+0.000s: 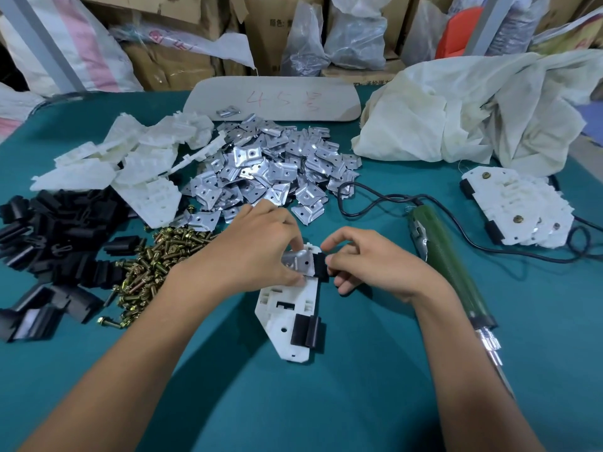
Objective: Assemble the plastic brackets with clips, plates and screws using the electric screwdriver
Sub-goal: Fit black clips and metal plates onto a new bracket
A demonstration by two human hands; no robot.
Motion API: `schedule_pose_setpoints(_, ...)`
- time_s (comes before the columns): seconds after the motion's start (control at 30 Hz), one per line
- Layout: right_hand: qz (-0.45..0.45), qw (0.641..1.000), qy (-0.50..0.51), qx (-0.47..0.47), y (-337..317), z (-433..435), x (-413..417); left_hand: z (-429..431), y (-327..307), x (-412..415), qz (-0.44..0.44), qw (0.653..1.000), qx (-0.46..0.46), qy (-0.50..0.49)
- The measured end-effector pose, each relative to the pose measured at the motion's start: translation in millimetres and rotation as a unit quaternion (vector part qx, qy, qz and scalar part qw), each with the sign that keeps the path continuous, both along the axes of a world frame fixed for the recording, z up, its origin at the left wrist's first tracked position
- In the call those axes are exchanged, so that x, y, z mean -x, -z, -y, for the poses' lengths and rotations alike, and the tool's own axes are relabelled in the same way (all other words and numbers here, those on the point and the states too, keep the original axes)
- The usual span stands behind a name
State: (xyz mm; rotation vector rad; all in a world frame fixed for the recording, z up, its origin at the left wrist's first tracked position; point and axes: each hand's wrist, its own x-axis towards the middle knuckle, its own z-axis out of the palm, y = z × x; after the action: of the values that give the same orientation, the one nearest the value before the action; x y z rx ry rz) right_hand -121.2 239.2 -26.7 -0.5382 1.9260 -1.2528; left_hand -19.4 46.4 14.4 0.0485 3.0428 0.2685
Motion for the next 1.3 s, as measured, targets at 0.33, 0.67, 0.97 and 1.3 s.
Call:
schedule_pose_setpoints(0.33, 0.004, 1.000, -0.007, 0.023, 0.4, 4.4, -4.3, -3.0, -5.0, 7.7, -0.014, 0.997, 0.069, 0.015)
schedule_pose_setpoints(0.67, 0.046, 0.997, 0.013, 0.063, -3.6, 9.3, -9.2, -4.9, -5.1, 6.4, -0.004, 0.999, 0.040, 0.004)
schedule_pose_setpoints(0.97, 0.073, 0.994, 0.024, 0.078, -6.0, 12.4, -11.6, 0.9, -1.9, 1.7, -0.011, 1.000, 0.012, -0.014)
schedule_pose_setpoints(1.3, 0.115, 0.988, 0.042, 0.096, -7.7, 18.9, -14.6, 3.3, 0.7, -2.3, -0.030, 0.999, -0.012, -0.031)
